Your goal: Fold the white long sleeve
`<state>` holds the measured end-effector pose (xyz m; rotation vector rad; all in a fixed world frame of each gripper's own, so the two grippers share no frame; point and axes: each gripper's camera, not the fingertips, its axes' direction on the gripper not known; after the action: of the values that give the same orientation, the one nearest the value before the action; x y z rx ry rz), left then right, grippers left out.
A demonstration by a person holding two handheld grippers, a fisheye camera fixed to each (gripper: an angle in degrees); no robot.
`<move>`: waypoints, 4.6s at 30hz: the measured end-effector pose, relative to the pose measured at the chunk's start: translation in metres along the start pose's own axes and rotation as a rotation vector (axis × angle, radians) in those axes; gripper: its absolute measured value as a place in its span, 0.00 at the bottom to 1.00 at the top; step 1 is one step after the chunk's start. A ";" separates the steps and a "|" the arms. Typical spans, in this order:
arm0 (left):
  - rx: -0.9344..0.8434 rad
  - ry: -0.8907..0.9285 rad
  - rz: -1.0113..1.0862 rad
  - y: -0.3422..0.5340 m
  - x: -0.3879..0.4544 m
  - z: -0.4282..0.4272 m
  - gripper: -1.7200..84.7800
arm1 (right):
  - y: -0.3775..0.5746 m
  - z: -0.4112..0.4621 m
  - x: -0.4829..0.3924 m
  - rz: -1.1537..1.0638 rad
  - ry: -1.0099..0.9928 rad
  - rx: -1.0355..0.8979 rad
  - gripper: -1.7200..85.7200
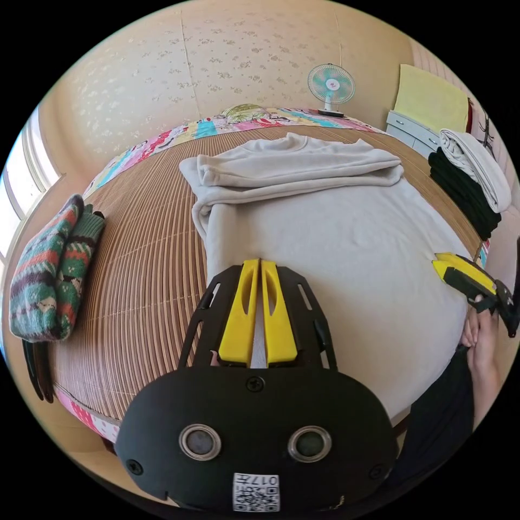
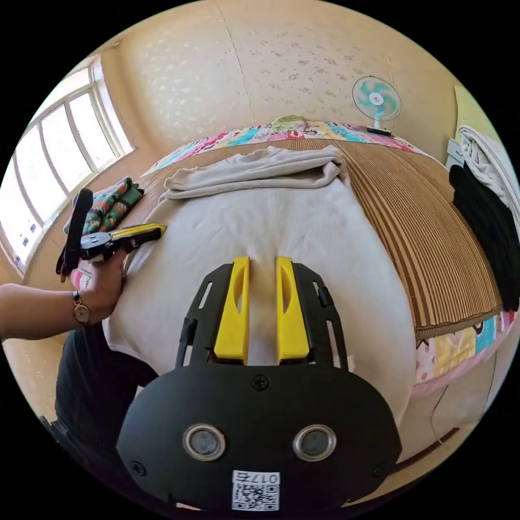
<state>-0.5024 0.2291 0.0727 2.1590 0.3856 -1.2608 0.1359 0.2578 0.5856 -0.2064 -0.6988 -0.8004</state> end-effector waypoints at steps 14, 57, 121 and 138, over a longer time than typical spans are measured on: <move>0.117 0.356 -0.329 0.083 -0.125 -0.137 0.07 | 0.007 0.032 0.017 -0.095 0.035 -0.041 0.10; 0.413 1.814 -0.160 0.153 -0.334 -0.254 0.07 | 0.156 -0.169 0.368 0.331 -1.349 0.573 0.05; 0.240 0.739 -0.317 0.089 -0.068 -0.169 0.15 | -0.255 0.110 -0.289 -0.944 0.195 -0.984 0.15; -0.196 1.135 -0.192 0.027 -0.005 0.005 0.27 | 0.013 -0.153 0.424 0.449 -0.627 -0.002 0.20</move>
<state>-0.4946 0.2048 0.0850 2.4874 1.1157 0.0716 0.4284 -0.0465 0.7434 -0.6087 -1.1872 -0.2935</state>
